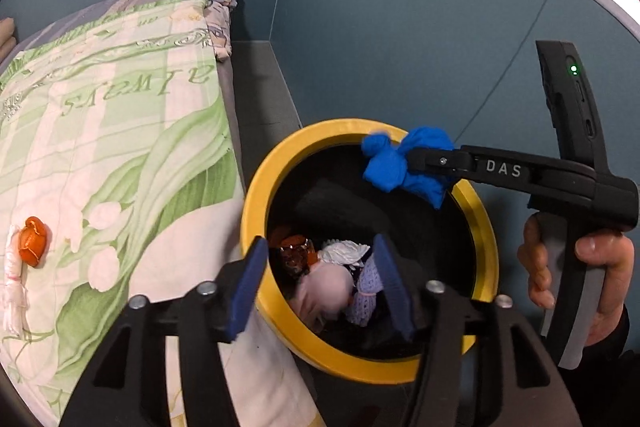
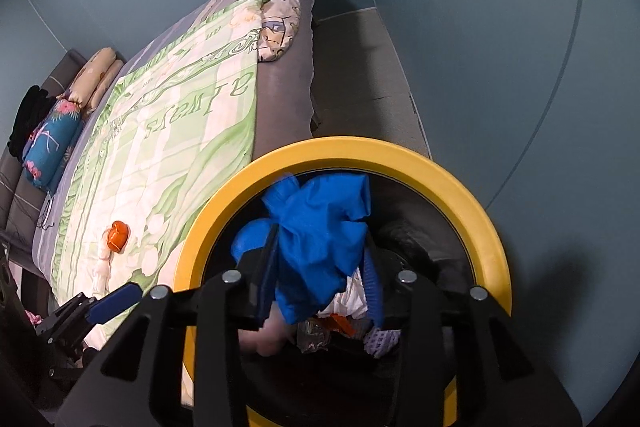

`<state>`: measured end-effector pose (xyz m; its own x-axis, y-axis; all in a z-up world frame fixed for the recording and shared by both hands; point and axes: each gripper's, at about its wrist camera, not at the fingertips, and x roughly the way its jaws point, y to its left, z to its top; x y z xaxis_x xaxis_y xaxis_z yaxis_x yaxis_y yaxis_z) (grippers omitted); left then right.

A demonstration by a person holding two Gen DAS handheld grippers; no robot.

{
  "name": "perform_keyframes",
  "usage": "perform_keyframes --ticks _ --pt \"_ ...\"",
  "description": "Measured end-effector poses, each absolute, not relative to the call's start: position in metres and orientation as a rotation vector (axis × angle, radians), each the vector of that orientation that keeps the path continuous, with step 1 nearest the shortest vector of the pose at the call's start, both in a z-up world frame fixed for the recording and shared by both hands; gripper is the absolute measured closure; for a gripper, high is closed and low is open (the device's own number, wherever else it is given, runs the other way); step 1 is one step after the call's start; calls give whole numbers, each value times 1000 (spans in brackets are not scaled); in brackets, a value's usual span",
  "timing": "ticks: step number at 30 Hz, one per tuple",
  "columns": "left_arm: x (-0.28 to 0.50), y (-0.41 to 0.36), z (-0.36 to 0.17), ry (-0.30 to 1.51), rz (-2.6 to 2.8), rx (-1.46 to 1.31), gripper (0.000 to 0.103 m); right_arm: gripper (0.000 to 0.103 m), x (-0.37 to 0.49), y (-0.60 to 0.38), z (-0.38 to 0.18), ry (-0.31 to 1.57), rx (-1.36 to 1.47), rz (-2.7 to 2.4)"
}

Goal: Collect trash
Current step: 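Open both tools over the bin, dropping the pink bundle and blue cloth, then move both tools back to the white tissue and orange peel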

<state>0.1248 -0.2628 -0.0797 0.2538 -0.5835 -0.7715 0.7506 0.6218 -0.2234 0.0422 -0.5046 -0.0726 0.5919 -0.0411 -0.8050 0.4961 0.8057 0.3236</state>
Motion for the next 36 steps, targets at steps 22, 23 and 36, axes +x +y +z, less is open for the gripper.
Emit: perform_keyframes --ticks 22,23,36 --pt "194 -116 -63 886 -580 73 34 56 130 -405 -26 872 372 -74" --pt "198 -106 -62 884 -557 64 32 55 137 -396 -24 875 356 -58" --pt "243 -4 -86 912 -325 23 30 47 234 -273 -24 971 157 207"
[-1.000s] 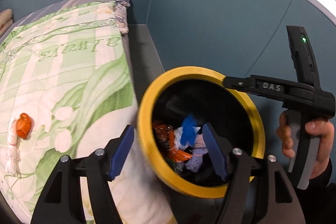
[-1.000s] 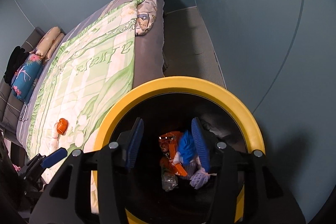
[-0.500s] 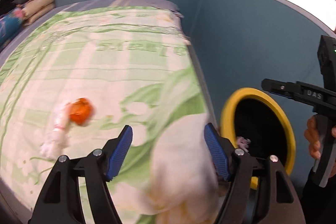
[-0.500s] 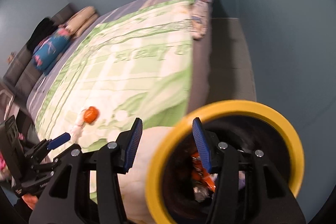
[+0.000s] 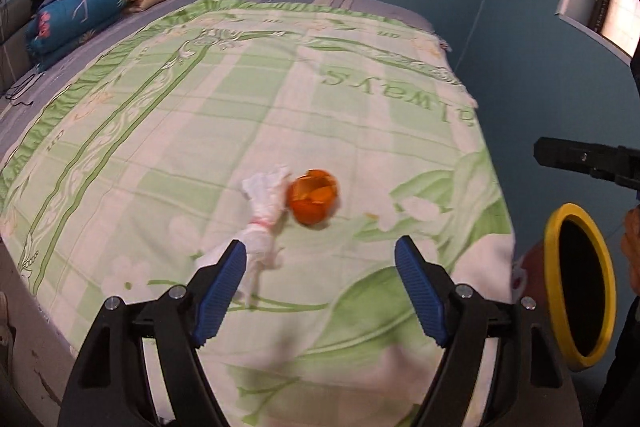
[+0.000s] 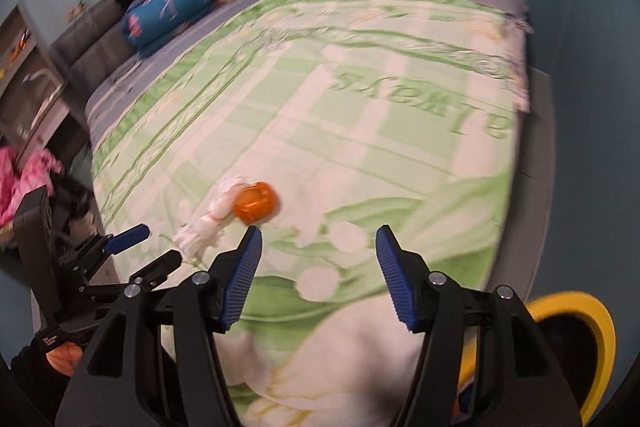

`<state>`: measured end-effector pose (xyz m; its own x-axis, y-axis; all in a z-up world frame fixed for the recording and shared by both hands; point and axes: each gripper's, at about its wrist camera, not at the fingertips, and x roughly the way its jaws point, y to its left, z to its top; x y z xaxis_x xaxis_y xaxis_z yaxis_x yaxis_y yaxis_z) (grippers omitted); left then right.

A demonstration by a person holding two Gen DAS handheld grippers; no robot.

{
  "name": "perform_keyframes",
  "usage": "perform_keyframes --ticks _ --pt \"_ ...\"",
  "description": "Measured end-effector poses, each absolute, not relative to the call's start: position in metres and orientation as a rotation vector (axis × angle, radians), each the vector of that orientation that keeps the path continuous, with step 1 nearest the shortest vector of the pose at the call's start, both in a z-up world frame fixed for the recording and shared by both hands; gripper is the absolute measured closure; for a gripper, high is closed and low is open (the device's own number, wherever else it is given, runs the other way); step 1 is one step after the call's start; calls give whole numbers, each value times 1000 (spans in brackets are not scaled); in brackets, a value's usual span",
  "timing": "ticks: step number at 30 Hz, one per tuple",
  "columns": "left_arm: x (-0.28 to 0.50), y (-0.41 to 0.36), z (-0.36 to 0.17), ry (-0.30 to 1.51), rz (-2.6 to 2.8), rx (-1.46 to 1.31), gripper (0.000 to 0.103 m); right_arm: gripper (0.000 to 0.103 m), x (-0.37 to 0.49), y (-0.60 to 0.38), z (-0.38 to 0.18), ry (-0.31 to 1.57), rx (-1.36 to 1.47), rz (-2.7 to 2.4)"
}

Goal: Collect trash
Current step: 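Move both tools back to the white tissue and orange peel, then grasp the white tissue bundle with the left tool while the right tool grasps the orange peel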

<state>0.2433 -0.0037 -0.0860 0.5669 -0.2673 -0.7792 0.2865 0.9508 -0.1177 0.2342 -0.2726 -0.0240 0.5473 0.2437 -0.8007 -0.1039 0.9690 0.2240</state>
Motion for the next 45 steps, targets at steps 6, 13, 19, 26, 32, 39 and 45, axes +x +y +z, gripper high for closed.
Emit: perform_keyframes --ticks 6,13,19,26,32,39,45 --pt "260 18 -111 960 -290 13 30 46 280 -228 -54 1088 119 289" --pt "285 33 -142 1025 -266 -16 30 46 329 -196 -100 1216 101 313" --pt "305 39 -159 1062 -260 -40 30 46 361 -182 -133 1296 101 303" --pt "315 37 -173 1085 -285 -35 30 48 383 -175 -157 1339 92 285" --pt "321 35 -186 1120 -295 -35 43 58 390 -168 -167 1355 72 290" --pt "325 31 -189 1137 -282 -11 74 80 387 -153 -173 1349 1 287" --pt "320 30 -186 1144 -287 -11 84 88 383 -150 -170 1319 -42 257"
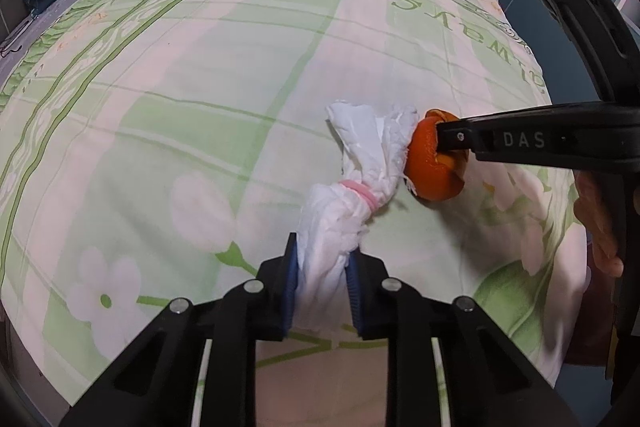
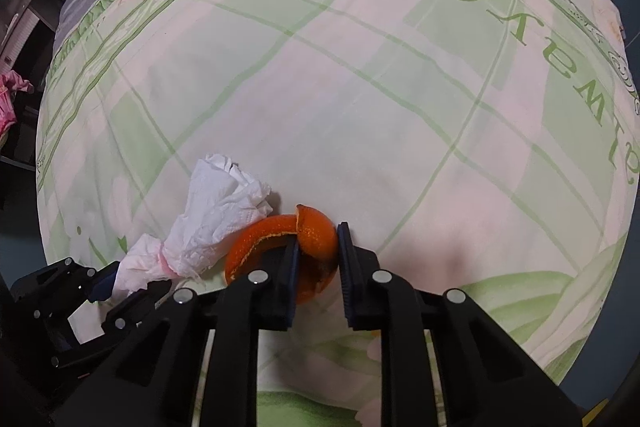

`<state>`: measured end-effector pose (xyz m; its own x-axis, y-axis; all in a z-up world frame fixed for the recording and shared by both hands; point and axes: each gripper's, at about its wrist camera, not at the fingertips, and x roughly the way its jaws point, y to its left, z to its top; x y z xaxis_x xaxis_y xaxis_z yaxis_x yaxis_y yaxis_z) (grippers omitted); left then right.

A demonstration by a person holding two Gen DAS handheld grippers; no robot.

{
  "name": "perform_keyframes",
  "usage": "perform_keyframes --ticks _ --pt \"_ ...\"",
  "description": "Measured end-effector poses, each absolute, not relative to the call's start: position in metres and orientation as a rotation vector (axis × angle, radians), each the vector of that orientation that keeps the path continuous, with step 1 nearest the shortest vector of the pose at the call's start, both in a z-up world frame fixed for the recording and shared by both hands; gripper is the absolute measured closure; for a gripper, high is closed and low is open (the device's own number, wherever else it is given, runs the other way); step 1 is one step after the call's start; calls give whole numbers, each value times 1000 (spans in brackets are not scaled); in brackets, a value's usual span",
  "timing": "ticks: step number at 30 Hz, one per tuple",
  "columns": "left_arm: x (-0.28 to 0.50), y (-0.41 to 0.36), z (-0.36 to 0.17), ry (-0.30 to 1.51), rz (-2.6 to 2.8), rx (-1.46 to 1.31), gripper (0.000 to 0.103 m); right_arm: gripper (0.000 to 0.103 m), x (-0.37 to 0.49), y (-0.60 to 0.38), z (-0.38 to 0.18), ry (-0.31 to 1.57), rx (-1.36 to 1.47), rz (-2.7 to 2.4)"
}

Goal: Collect trash
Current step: 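Grasp the white tissue bundle with the left tool while the right tool grasps the orange peel, then lift and carry the white tissue and orange peel in both tools over the bin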

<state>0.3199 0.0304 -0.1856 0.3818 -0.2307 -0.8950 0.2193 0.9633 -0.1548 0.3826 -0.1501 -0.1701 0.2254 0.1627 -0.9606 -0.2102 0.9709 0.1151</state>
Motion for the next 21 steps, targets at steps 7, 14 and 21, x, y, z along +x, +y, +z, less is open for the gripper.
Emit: perform_keyframes --ticks 7,14,21 --pt "305 28 -164 1114 -309 3 85 92 376 -162 -148 1265 -27 239" --pt "282 25 -144 1080 -342 21 85 92 358 -177 -118 1207 4 234" --pt "258 26 -125 1049 -358 13 85 93 327 -203 -96 1164 49 216"
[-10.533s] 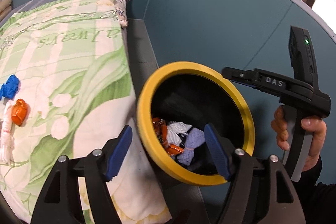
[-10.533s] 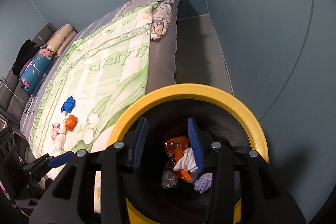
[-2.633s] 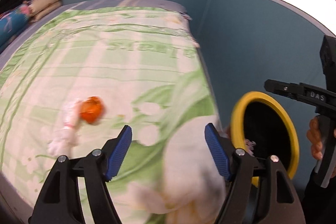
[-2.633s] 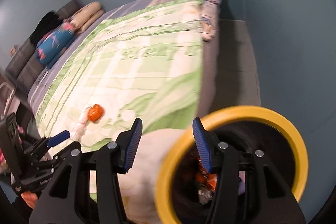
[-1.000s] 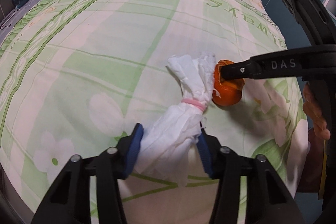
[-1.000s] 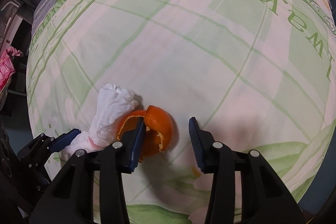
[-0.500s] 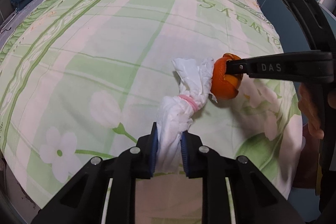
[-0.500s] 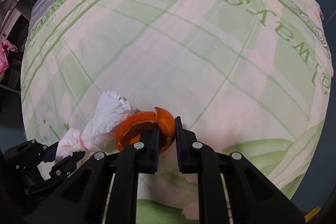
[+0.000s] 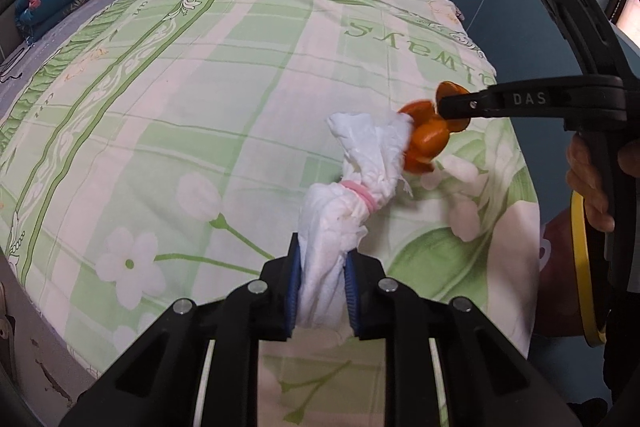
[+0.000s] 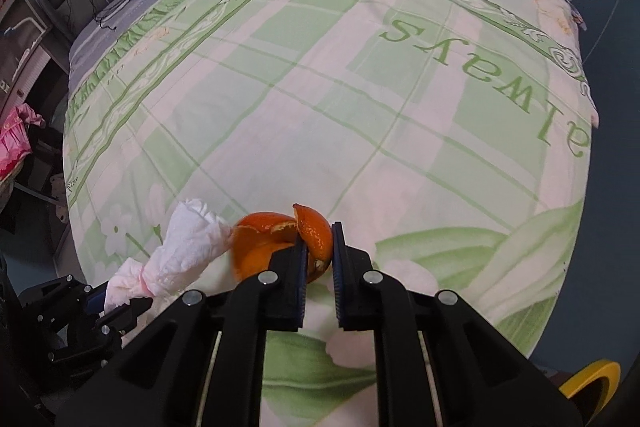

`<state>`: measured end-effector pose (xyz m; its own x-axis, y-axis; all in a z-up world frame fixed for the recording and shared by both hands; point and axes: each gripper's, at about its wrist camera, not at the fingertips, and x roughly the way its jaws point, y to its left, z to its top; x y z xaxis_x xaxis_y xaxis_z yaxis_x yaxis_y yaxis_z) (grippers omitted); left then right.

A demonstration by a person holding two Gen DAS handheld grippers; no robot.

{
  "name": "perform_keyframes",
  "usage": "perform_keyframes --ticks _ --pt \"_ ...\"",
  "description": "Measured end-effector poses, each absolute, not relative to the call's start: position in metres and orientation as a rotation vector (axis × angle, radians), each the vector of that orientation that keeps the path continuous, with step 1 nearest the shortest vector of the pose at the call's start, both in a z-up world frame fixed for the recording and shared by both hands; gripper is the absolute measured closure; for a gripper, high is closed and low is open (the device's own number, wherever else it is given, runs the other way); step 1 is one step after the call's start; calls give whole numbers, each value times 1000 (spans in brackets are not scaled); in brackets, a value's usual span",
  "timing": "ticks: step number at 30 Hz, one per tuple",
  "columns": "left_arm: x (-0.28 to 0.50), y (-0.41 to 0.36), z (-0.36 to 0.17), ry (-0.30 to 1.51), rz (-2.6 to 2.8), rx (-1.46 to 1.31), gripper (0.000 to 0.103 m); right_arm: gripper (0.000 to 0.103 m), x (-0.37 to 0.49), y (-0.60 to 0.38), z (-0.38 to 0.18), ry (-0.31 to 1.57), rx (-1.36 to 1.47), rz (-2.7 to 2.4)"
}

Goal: Collect trash
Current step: 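Lift and carry the white tissue and orange peel in both tools over the bin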

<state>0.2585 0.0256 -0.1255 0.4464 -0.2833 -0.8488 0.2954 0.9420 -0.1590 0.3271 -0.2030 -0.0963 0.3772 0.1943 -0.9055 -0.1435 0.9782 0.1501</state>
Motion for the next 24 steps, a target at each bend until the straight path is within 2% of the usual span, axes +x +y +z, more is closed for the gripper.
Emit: perform_keyframes --ticks 12,24 --pt "220 20 -84 964 -378 3 85 93 263 -267 -57 1063 159 144" --pt "174 -32 -29 839 -485 44 85 93 192 -328 -24 966 227 73"
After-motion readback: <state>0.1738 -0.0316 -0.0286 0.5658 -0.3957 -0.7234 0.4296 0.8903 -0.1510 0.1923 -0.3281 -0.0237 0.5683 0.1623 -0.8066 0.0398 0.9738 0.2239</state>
